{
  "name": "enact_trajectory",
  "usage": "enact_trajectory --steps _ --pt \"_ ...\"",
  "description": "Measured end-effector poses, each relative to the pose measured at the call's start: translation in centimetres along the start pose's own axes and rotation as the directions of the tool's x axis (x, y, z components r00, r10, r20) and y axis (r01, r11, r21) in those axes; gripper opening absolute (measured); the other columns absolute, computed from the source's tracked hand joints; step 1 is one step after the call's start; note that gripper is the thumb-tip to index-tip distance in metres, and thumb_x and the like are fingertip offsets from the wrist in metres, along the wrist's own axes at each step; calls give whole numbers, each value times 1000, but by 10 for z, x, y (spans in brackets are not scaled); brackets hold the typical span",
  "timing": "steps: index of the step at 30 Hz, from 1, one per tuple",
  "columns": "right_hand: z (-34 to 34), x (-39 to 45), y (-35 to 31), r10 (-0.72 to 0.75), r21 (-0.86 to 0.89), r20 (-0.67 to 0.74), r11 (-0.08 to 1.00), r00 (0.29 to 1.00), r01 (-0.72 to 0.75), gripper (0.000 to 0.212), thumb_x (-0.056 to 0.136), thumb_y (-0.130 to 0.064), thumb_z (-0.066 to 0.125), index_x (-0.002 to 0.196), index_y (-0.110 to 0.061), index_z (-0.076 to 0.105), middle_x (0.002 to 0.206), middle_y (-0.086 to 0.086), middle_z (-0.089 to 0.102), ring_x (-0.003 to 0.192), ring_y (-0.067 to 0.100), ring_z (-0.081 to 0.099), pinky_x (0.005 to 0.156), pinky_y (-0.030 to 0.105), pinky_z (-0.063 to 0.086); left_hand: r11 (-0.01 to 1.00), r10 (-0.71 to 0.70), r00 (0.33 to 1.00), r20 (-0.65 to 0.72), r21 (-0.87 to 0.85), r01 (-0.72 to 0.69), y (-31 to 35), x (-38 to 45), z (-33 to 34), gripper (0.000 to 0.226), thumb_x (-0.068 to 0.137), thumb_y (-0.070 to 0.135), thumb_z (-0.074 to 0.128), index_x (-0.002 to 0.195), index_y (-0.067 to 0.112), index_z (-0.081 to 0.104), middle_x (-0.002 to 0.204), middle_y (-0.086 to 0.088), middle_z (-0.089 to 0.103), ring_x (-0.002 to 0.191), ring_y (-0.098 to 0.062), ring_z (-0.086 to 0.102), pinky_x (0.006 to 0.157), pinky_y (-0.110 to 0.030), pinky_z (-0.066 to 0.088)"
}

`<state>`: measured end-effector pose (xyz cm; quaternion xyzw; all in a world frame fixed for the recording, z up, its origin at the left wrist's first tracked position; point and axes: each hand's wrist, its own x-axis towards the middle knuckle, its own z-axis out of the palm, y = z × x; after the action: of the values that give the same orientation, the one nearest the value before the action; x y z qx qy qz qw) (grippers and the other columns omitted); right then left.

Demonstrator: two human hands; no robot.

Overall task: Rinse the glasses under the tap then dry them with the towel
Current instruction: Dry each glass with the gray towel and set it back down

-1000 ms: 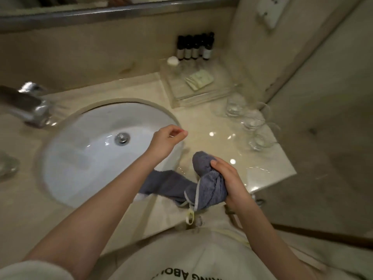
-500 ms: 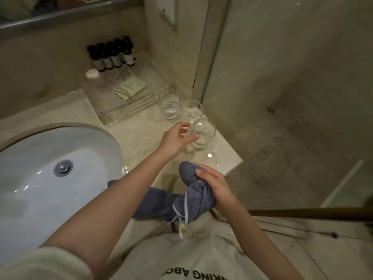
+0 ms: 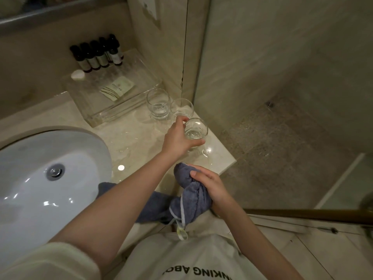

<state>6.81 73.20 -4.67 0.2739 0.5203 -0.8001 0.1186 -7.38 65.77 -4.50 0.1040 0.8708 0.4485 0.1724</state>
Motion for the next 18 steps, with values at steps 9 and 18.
enact_trajectory --steps 9,18 --pt "1 2 0 6 8 -5 1000 1000 -6 21 93 -7 57 107 -14 71 110 9 72 100 18 67 84 24 54 999 -2 998 -64 -49 -1 -9 -6 -5 81 66 31 89 134 13 47 125 -7 59 115 -23 57 98 -37 46" --pt "19 8 -7 -32 3 38 999 999 32 23 94 -6 54 111 -11 69 111 7 73 104 16 68 84 22 54 933 -194 955 -224 -343 109 -50 -35 -64 71 63 30 91 123 27 54 111 -2 59 106 -18 59 86 -29 49"
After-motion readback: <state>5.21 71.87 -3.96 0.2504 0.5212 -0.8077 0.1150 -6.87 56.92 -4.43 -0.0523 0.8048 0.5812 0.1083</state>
